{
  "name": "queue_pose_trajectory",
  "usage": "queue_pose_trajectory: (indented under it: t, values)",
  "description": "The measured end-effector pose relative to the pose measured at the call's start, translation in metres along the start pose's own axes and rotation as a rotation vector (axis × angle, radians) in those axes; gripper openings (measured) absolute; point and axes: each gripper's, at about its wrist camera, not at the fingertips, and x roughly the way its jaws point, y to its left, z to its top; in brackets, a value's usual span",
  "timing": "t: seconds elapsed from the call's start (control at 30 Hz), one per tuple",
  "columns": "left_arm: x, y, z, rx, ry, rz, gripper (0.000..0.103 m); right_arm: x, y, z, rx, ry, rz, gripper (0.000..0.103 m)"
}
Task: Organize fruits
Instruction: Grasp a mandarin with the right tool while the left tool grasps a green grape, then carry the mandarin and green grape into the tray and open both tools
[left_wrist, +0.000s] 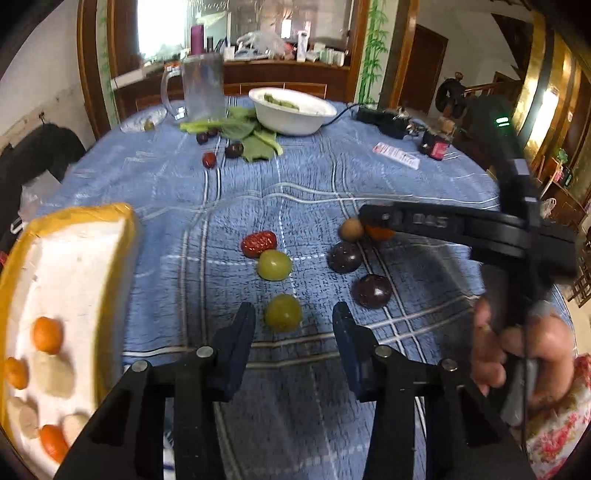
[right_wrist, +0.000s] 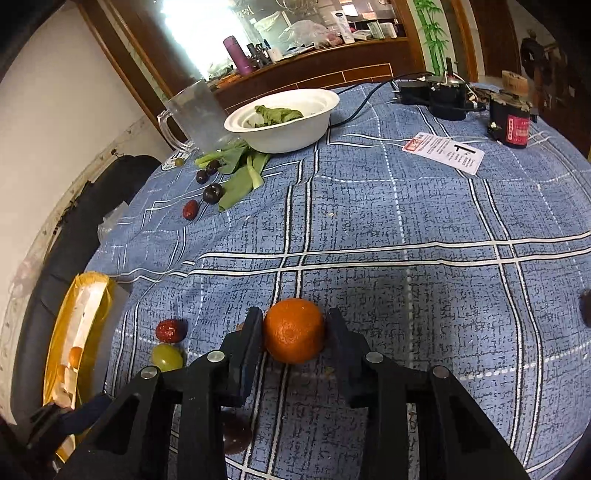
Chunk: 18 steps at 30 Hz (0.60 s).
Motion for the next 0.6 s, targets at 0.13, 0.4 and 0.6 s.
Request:
queue_pose_trajectory:
  t: [0.13, 0.4, 0.6]
  values:
    - [0.022, 0.005, 0.001, -0.028, 0.028, -0.008, 0.042, -0.002, -0.005, 0.000, 0.025, 0.004, 0.017, 0.037]
    - [0.025, 0.010, -0.004, -0.033, 0.002, -0.019, 0.021, -0.008, -0.013, 0.001, 0.064, -0.006, 0.028, 0.037]
    - [0.013, 0.021, -0.002, -0.098, -0.071, -0.065, 0.022, -0.015, -0.024, 0.003, 0.134, -0.027, 0.109, 0.037]
